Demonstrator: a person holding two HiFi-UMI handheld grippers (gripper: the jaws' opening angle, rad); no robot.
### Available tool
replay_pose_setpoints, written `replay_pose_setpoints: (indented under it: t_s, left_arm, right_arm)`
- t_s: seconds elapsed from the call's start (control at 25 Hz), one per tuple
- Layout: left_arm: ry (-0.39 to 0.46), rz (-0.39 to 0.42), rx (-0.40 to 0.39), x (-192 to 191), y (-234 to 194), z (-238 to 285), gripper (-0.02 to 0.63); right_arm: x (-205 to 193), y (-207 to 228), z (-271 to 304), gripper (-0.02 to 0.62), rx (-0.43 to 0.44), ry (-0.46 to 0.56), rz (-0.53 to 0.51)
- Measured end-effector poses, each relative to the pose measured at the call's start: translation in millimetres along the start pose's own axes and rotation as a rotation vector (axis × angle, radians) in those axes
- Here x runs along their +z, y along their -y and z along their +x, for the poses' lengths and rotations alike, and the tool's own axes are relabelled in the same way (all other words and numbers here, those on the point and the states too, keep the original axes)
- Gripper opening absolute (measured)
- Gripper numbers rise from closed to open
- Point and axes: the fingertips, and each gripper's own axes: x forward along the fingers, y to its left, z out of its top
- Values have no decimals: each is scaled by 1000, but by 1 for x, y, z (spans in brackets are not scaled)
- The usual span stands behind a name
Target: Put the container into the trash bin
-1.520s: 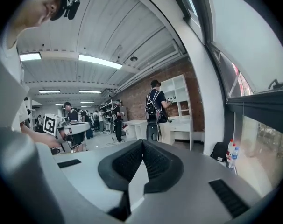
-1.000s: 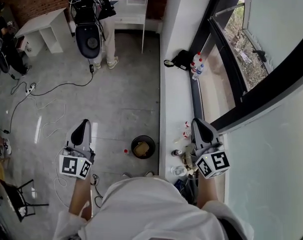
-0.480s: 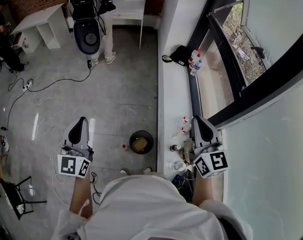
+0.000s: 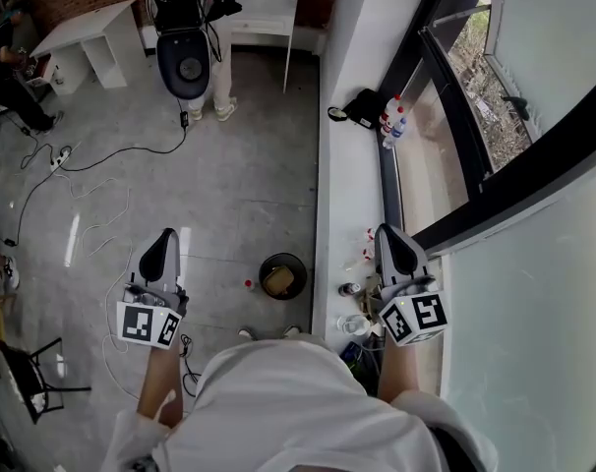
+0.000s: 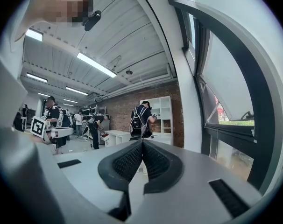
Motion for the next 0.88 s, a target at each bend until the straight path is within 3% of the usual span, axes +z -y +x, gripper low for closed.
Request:
replay_pose_setpoints:
  t_s: [0.88]
  left_arm:
    - [-2,-18,-43,-7,-1,24,16]
  right_arm:
    - [-3,6,26,2,-22,-6,30]
